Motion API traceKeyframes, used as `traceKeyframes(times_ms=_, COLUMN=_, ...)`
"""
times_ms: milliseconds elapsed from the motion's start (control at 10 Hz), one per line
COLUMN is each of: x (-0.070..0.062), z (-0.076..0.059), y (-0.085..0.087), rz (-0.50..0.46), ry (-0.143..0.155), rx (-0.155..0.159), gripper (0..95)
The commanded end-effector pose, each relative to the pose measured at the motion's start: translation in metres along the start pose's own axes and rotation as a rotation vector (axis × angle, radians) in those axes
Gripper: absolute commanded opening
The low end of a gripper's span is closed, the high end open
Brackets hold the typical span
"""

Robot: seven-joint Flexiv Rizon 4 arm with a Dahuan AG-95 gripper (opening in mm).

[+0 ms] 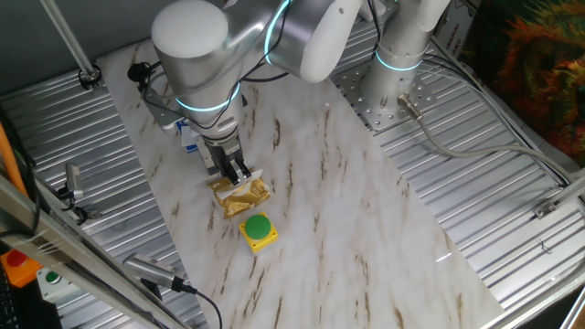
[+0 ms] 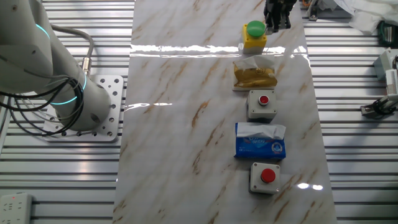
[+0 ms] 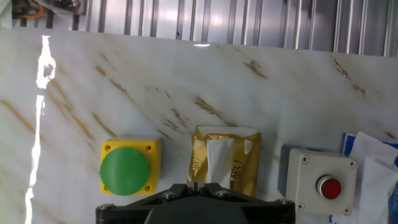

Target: Press three buttons from left to right in sequence

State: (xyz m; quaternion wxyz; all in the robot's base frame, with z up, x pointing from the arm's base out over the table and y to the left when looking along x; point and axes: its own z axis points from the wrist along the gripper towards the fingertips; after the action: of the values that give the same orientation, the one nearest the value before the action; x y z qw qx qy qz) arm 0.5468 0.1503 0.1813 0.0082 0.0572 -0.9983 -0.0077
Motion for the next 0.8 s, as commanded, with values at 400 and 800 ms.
traceKeyframes(times_ms=400, x=0.0011, z=-0.0013, y=0.0003, rz=-0.019, ry=0.003, rx=0.002, gripper=0.0)
traceKeyframes(times_ms=800, x=0.0003, z=-0.0018, y=0.0003, rz=-0.024, ry=0.002, rx=-0.001, gripper=0.0)
